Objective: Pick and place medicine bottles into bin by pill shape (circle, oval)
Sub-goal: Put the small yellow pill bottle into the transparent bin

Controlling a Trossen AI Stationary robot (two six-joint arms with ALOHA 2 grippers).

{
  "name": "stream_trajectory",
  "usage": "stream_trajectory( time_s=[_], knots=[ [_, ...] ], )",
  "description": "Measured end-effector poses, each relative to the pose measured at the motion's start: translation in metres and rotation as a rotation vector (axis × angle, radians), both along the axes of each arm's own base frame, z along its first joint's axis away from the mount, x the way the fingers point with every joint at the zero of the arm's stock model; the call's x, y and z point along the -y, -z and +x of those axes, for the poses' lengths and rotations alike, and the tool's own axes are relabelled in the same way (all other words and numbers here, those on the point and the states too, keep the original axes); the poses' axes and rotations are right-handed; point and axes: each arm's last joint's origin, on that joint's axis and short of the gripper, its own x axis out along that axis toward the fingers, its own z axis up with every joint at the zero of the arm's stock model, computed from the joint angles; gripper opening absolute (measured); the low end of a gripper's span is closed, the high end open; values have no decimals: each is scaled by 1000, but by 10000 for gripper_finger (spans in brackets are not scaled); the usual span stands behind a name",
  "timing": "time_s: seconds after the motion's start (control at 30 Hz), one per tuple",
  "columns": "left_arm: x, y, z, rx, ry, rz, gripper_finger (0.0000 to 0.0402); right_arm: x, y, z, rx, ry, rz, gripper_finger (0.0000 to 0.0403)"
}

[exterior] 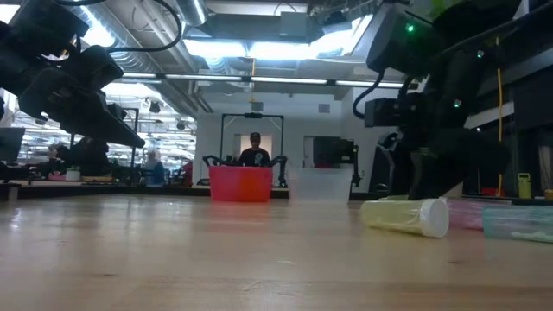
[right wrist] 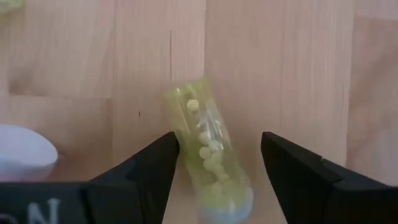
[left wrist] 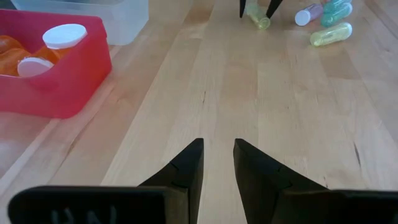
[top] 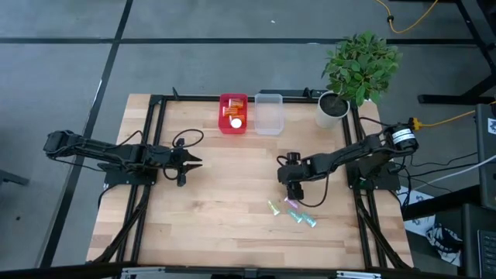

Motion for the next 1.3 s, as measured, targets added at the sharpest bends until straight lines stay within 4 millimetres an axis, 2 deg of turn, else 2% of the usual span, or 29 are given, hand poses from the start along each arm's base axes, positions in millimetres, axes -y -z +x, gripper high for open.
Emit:
stream_trajectory(
  time_s=[0.3,0.4,0.6,0.73,0.87,1.1,1.3],
  knots=[
    [0,0,0,0,0,0,82,-1,1,1,29,105,54,144],
    [0,0,0,0,0,0,82,0,-1,5,64,126,24,117],
    [0,0,0,0,-1,0,82,12,-28,30,227,221,-178,97],
    [0,0,0,0,0,0,82,35,-51,46,293,294,-330,101],
    [0,0,0,0,0,0,82,72,-69,54,329,436,-418,102],
    [0,0,0,-1,0,2,82,130,-71,46,322,591,-390,113],
    [0,0,0,-1,0,2,82,155,-75,45,410,615,-288,161]
  ],
)
